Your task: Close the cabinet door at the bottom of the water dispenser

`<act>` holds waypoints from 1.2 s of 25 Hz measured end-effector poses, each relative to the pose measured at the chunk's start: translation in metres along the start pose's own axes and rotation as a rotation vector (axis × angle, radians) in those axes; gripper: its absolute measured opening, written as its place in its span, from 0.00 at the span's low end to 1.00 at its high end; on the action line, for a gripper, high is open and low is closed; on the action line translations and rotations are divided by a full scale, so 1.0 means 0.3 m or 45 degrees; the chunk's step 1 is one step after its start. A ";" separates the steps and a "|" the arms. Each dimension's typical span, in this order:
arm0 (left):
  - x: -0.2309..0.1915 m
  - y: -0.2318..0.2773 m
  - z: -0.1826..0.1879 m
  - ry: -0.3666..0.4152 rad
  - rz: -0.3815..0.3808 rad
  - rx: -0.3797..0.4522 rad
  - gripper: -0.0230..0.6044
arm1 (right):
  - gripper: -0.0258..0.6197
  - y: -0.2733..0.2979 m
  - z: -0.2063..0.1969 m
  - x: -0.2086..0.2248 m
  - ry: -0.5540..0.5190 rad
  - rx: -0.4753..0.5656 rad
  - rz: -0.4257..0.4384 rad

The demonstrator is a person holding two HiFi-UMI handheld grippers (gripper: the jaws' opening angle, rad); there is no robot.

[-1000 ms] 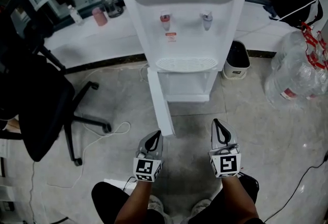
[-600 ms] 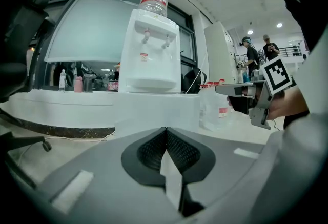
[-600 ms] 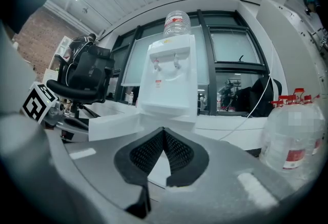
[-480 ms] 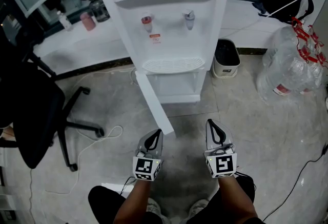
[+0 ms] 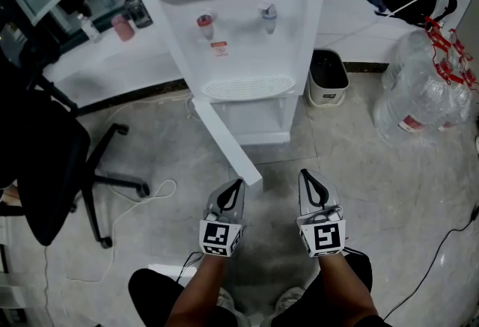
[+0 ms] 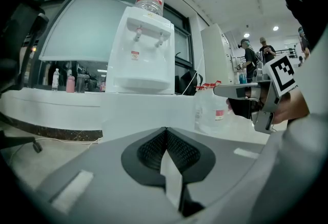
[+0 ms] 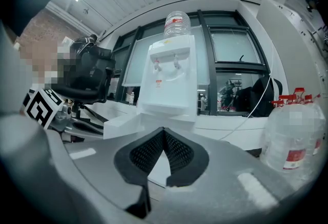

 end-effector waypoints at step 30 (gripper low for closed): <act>0.118 0.281 0.029 0.076 -0.078 0.040 0.06 | 0.04 -0.018 -0.061 0.006 0.072 -0.083 0.014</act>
Point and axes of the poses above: the fingertips, and each gripper's own axes: y forward along the fingers, x to its right, z out of its top, the point moved 4 cm from there along -y, backward along the fingers, and after that the axes turned 11 degrees about -y, right-handed, at the moved point
